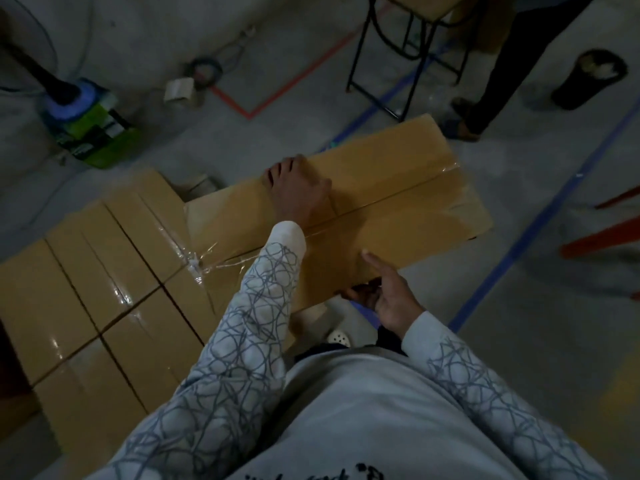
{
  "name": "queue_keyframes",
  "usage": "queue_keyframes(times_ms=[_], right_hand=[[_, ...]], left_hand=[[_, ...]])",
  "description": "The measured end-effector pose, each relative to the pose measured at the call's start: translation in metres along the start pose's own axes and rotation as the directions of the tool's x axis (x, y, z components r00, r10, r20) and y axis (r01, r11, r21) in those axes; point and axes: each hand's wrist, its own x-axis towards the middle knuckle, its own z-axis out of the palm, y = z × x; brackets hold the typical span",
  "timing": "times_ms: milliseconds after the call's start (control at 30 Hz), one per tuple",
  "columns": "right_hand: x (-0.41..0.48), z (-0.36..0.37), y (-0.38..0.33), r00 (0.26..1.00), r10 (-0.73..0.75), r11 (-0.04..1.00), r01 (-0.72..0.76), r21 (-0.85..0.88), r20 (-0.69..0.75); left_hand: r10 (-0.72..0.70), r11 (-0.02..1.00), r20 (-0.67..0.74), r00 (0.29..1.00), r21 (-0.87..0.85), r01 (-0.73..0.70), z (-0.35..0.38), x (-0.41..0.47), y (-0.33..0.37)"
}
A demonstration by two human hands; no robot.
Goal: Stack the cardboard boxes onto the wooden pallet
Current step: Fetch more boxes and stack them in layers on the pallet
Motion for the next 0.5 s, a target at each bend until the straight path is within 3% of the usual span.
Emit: queue_keyframes(times_ms=[200,333,500], right_hand=[[0.083,0.053,-0.151,0.989,-0.120,0.937,0.143,-0.319,0.089],[0.132,0.107,-0.238,0.965,-0.148,0.780,0.248,-0.575,0.214],[0.178,0.187,-0.298,0.947,-0.124,0.563,0.313,-0.765,0.296]], left_hand=[[-0.255,0.967,-0.122,0.959,-0.036,0.253,0.013,0.115,-0.001],[-0.416,0.908,-0.204,0.886,-0.038,0.418,0.011,0.174,0.002],[-0.584,0.803,-0.287,0.759,-0.064,0.593,-0.011,0.231,-0.009]])
